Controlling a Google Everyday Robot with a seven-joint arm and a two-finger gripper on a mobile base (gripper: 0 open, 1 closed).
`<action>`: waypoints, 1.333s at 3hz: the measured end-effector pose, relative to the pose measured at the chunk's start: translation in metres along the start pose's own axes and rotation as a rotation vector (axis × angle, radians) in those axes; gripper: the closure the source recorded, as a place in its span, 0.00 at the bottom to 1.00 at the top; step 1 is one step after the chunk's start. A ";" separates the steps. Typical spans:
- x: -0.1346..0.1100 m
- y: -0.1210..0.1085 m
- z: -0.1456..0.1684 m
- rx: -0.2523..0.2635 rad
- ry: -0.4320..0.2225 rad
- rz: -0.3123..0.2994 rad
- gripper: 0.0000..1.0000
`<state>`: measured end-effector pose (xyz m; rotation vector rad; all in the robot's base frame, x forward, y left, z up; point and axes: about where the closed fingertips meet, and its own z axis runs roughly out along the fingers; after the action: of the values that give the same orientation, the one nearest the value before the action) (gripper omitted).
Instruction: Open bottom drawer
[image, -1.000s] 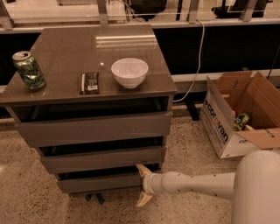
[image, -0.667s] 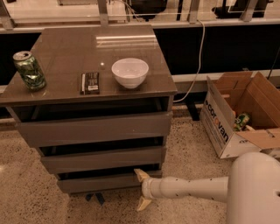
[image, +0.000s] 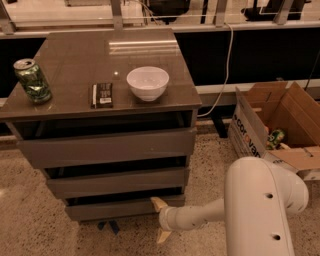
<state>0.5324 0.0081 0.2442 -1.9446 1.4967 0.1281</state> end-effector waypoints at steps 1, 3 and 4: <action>0.007 0.003 0.018 0.006 0.004 -0.013 0.00; 0.028 -0.002 0.024 0.101 -0.069 0.068 0.00; 0.039 -0.018 0.026 0.122 -0.069 0.079 0.00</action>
Offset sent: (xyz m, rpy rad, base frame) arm 0.0233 -0.0155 -0.0365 0.1025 -0.0390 -0.0641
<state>0.5695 -0.0072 0.2149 -1.7689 1.5015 0.1339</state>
